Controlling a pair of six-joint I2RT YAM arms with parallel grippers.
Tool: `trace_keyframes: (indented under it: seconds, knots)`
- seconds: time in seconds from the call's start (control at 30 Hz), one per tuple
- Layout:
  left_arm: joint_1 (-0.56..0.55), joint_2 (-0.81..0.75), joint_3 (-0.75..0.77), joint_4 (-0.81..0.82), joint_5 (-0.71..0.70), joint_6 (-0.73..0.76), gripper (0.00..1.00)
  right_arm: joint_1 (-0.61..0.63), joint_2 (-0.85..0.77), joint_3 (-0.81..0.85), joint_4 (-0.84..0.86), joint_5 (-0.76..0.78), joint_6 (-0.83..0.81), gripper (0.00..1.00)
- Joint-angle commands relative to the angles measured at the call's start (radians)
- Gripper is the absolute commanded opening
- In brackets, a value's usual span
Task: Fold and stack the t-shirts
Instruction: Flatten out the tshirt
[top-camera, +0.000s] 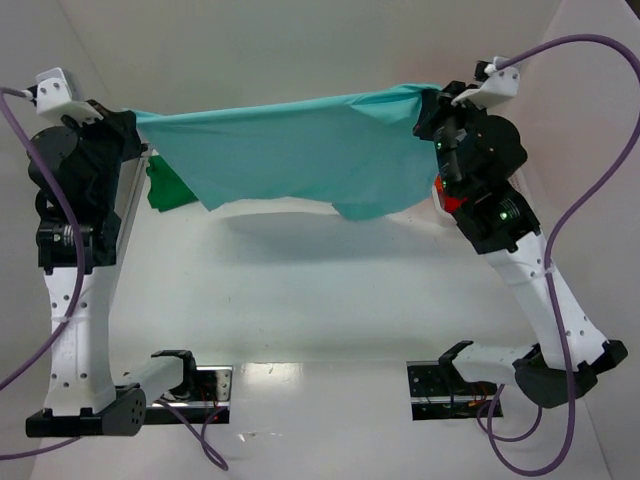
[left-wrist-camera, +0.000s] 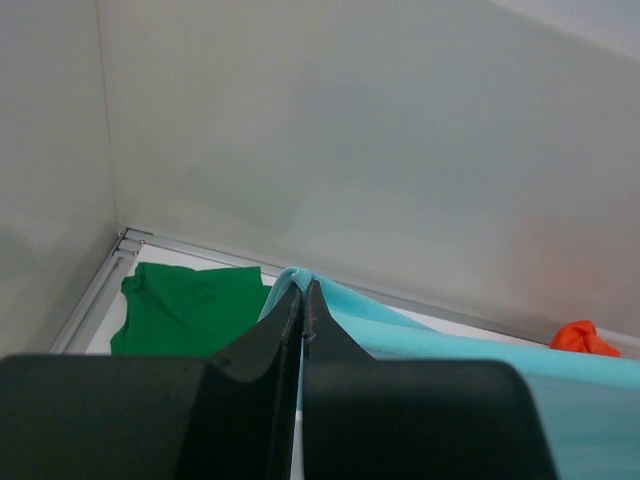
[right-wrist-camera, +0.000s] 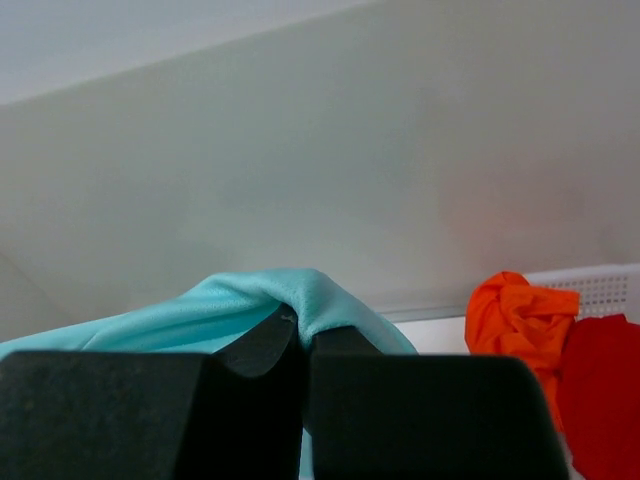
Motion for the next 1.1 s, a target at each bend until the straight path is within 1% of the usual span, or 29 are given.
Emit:
trace_keyframes:
  seconds: [0.0,0.07,0.1,0.13,0.17,0.23,0.27,0.3,0.33,0.43,0.5,0.57,0.6,0.67,0.7,0.77,0.8,0.83,0.87,0.9,0.93,1.0,1.03,1.07]
  knots:
    - [0.003,-0.113,0.026,0.013,0.005,0.017,0.00,-0.011,-0.139,0.037,0.048,-0.018,0.017,0.00]
    - [0.003,-0.198,-0.033,-0.011,0.005,0.003,0.00,-0.011,-0.205,-0.038,0.014,-0.027,0.037,0.00]
    - [0.003,-0.272,-0.085,-0.037,0.005,-0.009,0.00,-0.011,-0.279,-0.097,-0.019,-0.050,0.055,0.00]
    - [0.003,-0.313,-0.114,-0.047,0.014,-0.023,0.00,-0.011,-0.367,-0.165,-0.032,-0.076,0.083,0.00]
    - [0.003,-0.353,-0.139,-0.066,0.014,-0.035,0.00,-0.011,-0.412,-0.191,-0.053,-0.096,0.095,0.00]
    - [0.003,-0.479,-0.144,-0.161,0.005,-0.044,0.00,-0.011,-0.523,-0.222,-0.110,-0.159,0.134,0.00]
    - [-0.007,-0.502,-0.144,-0.162,-0.010,-0.044,0.00,-0.011,-0.548,-0.222,-0.134,-0.173,0.144,0.00]
    - [-0.008,-0.524,-0.118,-0.200,-0.020,-0.044,0.00,-0.011,-0.568,-0.222,-0.157,-0.182,0.154,0.00]
    - [-0.018,-0.556,-0.101,-0.214,-0.039,-0.053,0.00,-0.011,-0.581,-0.186,-0.202,-0.206,0.154,0.00]
    - [-0.018,-0.565,-0.023,-0.240,-0.067,-0.054,0.00,-0.011,-0.581,-0.124,-0.231,-0.219,0.154,0.00]
    - [-0.027,-0.520,0.012,-0.240,-0.092,-0.054,0.00,-0.011,-0.541,-0.078,-0.231,-0.204,0.143,0.00]
    - [-0.037,-0.463,0.013,-0.222,-0.101,-0.043,0.00,-0.011,-0.500,-0.038,-0.240,-0.193,0.132,0.00]
    - [-0.037,-0.443,0.013,-0.199,-0.101,-0.043,0.00,-0.011,-0.448,-0.029,-0.240,-0.149,0.123,0.00]
    - [-0.037,-0.380,-0.007,-0.169,-0.101,-0.043,0.00,-0.011,-0.406,-0.044,-0.240,-0.122,0.112,0.00]
    - [-0.037,-0.363,-0.054,-0.136,-0.112,-0.043,0.00,-0.011,-0.376,-0.088,-0.210,-0.095,0.112,0.00]
    - [-0.037,-0.323,-0.121,-0.087,-0.112,-0.043,0.00,-0.011,-0.366,-0.153,-0.185,-0.072,0.123,0.00]
    - [-0.037,-0.312,-0.207,-0.064,-0.112,-0.052,0.00,-0.011,-0.354,-0.236,-0.150,-0.060,0.135,0.00]
    - [-0.037,-0.312,-0.208,-0.045,-0.112,-0.063,0.00,-0.011,-0.354,-0.278,-0.139,-0.059,0.149,0.00]
    - [-0.037,-0.312,-0.298,-0.009,-0.112,-0.073,0.00,-0.011,-0.354,-0.368,-0.128,-0.059,0.187,0.00]
    - [-0.037,-0.312,-0.343,0.007,-0.100,-0.090,0.00,-0.011,-0.364,-0.416,-0.110,-0.075,0.206,0.00]
    - [-0.037,-0.312,-0.427,0.028,-0.099,-0.115,0.00,-0.011,-0.378,-0.512,-0.101,-0.087,0.250,0.00]
    - [-0.037,-0.337,-0.512,0.047,-0.086,-0.133,0.00,-0.011,-0.390,-0.605,-0.087,-0.101,0.298,0.00]
    - [-0.037,-0.355,-0.589,0.047,-0.086,-0.161,0.00,-0.011,-0.391,-0.687,-0.076,-0.113,0.342,0.00]
    - [-0.037,-0.364,-0.630,0.059,-0.086,-0.161,0.00,-0.011,-0.391,-0.720,-0.076,-0.113,0.362,0.00]
